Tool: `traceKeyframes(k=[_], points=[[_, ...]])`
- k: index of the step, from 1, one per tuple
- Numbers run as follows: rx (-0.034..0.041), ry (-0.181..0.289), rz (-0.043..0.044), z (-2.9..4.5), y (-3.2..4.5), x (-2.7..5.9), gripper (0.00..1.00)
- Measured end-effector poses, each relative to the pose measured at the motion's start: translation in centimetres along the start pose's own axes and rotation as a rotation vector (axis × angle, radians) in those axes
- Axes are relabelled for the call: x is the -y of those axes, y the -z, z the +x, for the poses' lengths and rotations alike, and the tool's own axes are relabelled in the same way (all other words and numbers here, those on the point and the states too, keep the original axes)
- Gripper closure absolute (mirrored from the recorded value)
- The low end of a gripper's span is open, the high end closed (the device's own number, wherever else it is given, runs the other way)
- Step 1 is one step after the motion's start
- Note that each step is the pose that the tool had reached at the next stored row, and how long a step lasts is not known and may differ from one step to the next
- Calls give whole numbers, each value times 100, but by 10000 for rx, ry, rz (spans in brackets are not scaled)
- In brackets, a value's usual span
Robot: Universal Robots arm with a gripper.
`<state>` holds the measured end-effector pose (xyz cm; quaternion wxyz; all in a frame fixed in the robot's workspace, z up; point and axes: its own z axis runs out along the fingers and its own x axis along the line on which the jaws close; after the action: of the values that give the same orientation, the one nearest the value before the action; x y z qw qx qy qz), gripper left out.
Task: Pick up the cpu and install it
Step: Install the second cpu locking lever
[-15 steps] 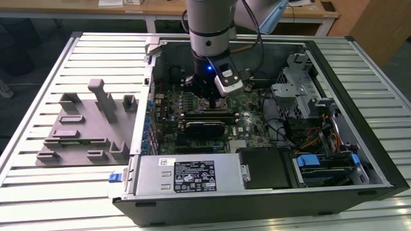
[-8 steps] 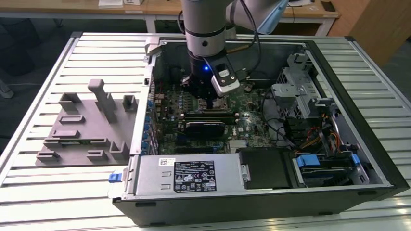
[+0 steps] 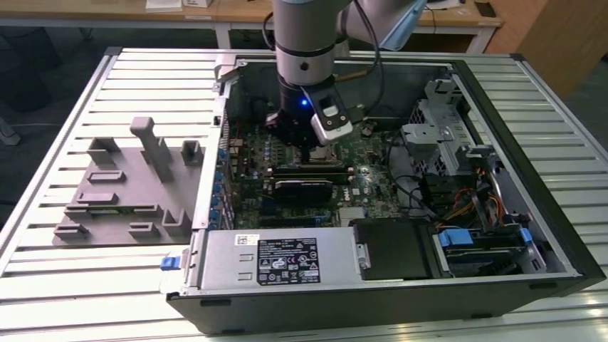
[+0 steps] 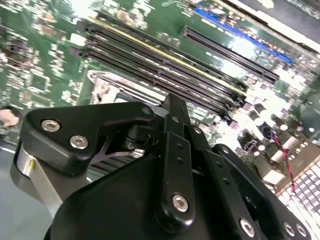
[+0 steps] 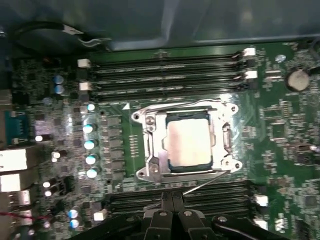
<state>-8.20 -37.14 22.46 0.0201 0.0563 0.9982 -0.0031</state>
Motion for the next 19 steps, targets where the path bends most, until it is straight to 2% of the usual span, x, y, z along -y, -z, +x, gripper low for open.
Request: traceKeyframes(k=[1, 5, 6, 10, 16, 19], points=[[-39, 0, 4, 0, 0, 1, 89], [-41, 0, 4, 0, 0, 1, 89], [-44, 0, -22, 0, 0, 3, 89], [-73, -11, -300, -5, -4, 44, 89], [-115, -24, -655, -14, -22, 126, 89], [-144, -33, -913, -17, -35, 161, 89]])
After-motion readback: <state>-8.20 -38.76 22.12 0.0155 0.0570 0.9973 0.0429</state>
